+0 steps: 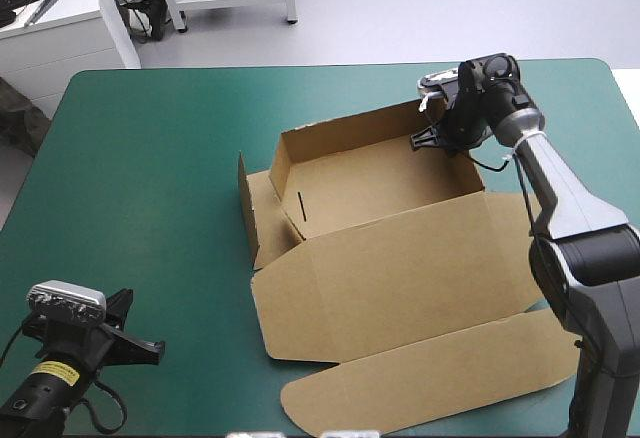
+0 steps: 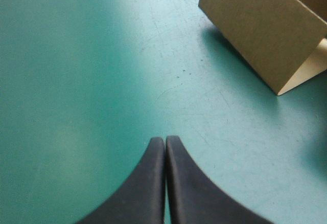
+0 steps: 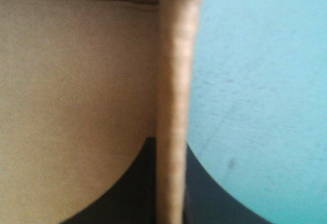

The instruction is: Fold the box

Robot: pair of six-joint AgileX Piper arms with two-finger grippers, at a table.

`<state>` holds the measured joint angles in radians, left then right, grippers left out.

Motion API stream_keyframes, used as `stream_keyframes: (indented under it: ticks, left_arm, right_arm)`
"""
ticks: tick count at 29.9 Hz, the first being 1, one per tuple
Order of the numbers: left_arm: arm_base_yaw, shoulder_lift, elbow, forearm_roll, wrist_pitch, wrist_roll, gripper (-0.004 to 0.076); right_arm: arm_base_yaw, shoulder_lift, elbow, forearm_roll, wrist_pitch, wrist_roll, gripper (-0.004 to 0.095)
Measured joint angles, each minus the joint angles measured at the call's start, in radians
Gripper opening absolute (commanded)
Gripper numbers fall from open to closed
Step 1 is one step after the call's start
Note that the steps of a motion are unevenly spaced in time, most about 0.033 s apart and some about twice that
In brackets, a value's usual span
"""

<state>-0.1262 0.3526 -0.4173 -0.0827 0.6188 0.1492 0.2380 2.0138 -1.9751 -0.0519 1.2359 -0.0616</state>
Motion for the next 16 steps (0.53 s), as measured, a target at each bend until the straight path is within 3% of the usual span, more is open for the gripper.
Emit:
stream_keyframes:
  ticks: [6, 9, 13, 16]
  left_arm:
    - [0.0, 0.0, 0.0, 0.0, 0.0, 0.0, -0.0004]
    - [0.0, 0.0, 0.0, 0.0, -0.001, 0.013, 0.0038]
    - [0.0, 0.0, 0.0, 0.0, -0.001, 0.022, 0.0223]
    - [0.0, 0.0, 0.0, -0.006, -0.004, 0.025, 0.0426]
  right_arm:
    - [-0.02, -0.193, 0.0, -0.051, 0.008, 0.016, -0.002]
    - [-0.041, -0.281, 0.0, -0.051, 0.01, 0.02, -0.002]
    - [-0.051, -0.359, -0.003, -0.058, 0.01, 0.022, -0.002]
    - [-0.051, -0.39, -0.003, -0.054, 0.01, 0.022, -0.002]
